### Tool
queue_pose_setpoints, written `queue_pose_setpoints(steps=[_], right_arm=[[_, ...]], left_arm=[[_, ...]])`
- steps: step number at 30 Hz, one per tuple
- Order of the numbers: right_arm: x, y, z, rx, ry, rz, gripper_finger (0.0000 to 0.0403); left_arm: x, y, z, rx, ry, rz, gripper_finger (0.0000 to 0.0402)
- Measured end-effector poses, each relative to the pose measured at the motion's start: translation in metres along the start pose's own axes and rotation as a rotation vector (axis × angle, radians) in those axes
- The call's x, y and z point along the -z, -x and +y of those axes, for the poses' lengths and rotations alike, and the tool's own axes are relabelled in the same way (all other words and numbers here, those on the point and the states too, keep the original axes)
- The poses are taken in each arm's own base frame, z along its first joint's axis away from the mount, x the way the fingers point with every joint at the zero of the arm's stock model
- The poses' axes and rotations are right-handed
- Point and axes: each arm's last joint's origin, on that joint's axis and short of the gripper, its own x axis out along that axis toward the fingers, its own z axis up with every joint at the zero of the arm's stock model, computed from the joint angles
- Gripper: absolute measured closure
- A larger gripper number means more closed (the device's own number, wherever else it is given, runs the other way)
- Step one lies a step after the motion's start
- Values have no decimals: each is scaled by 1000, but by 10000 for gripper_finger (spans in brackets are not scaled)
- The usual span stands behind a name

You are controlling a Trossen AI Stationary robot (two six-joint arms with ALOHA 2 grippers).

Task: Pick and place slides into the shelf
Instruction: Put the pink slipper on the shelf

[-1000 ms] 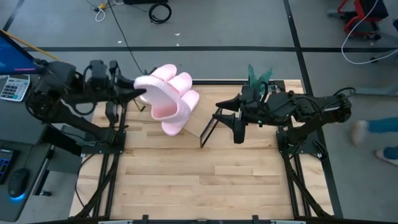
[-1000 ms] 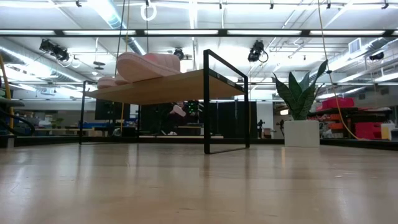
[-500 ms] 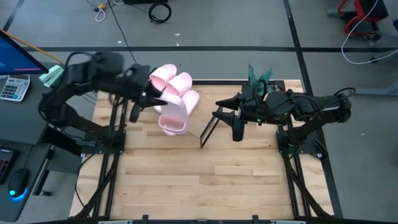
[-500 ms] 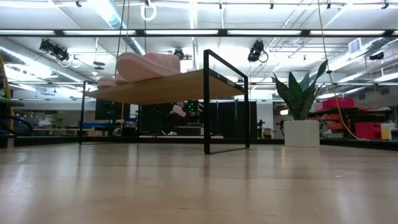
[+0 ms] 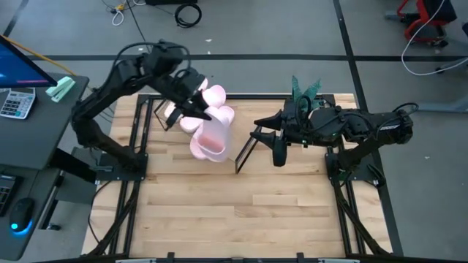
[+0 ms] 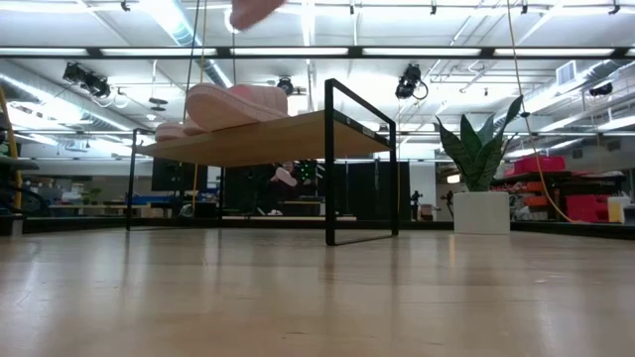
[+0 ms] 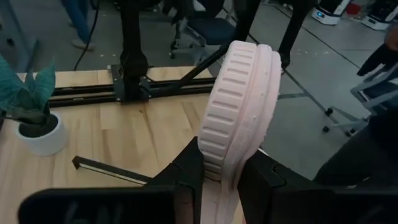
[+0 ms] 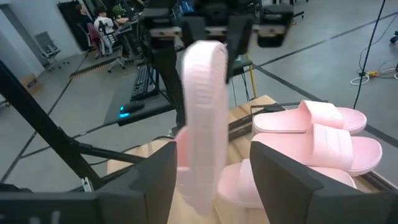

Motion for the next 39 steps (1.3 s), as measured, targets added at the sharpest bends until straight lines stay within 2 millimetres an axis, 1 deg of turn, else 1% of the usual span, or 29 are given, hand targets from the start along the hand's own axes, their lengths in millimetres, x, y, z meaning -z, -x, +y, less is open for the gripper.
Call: queue_pose_setpoints(steps=[7,13,17,21,25,30,34,39], right_arm=[[0,0,0,0,-26,0,197],[2,1,1,1,-42,14,197],[10,1,-4,76,-45,77,197],[21,1,-13,215,-23,144,197],[27,0,-21,280,-20,194,196],[27,-1,-28,313,9,223,194],[27,-4,-33,297,25,262,194],[27,-7,-37,301,57,277,194]], left_arm=[[13,-9,43,6,5,30,324],[26,-15,79,45,28,32,330],[36,-20,99,87,55,28,325],[43,-25,110,108,65,36,329],[47,-29,118,123,54,27,330],[55,-38,130,135,87,42,325],[61,-46,138,145,116,56,331],[70,-55,149,153,151,78,327]])
